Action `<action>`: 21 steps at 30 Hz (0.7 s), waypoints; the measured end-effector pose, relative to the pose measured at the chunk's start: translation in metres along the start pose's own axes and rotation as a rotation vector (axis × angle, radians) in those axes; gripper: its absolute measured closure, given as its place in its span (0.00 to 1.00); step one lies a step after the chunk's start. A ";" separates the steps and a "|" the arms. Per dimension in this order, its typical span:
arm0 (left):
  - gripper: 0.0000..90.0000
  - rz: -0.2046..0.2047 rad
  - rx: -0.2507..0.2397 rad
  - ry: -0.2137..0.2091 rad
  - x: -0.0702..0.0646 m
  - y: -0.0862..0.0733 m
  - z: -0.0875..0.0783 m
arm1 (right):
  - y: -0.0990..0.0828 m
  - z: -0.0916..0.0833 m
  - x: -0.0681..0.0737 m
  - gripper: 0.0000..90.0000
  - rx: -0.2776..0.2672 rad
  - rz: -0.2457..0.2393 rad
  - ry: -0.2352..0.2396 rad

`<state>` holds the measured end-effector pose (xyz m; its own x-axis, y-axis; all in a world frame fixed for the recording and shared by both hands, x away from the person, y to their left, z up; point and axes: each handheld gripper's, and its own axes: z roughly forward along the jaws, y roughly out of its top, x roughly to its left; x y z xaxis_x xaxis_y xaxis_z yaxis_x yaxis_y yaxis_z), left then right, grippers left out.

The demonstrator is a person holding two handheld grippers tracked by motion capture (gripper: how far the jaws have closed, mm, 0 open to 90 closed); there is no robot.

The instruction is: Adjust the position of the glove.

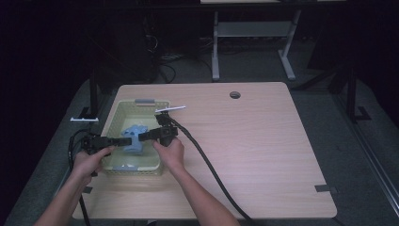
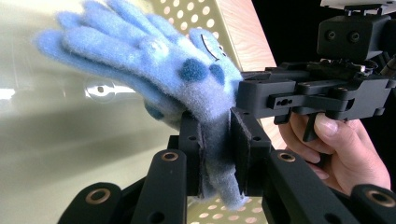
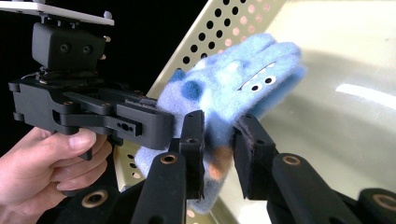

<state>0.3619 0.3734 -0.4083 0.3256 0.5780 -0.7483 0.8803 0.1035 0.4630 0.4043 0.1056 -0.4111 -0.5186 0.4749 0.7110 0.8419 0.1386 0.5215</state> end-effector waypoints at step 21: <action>0.83 0.059 0.154 0.261 -0.005 0.003 0.021 | 0.001 -0.030 -0.001 0.77 -0.061 -0.029 -0.015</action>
<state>0.3704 0.3539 -0.4127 0.2956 0.7701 -0.5653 0.9108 -0.0486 0.4100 0.4008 0.0788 -0.3970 -0.5402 0.4847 0.6879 0.8155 0.0997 0.5702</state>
